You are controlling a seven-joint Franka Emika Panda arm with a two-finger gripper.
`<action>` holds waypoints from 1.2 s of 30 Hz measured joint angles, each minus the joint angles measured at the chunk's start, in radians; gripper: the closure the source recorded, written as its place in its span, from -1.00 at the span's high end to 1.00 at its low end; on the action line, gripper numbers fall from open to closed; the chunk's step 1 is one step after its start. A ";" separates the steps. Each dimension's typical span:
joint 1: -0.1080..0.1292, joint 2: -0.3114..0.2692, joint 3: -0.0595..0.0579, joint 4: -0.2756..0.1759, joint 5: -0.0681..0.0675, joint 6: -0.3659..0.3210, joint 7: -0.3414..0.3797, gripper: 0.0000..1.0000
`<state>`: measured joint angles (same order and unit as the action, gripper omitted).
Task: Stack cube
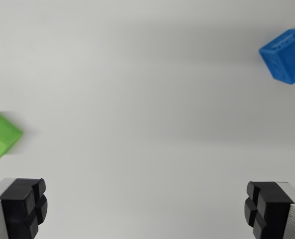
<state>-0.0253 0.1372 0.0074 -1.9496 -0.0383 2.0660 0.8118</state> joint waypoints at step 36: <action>-0.023 0.032 -0.014 -0.002 0.001 0.035 -0.107 1.00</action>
<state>-0.0484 0.1689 -0.0061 -1.9518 -0.0373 2.1014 0.7050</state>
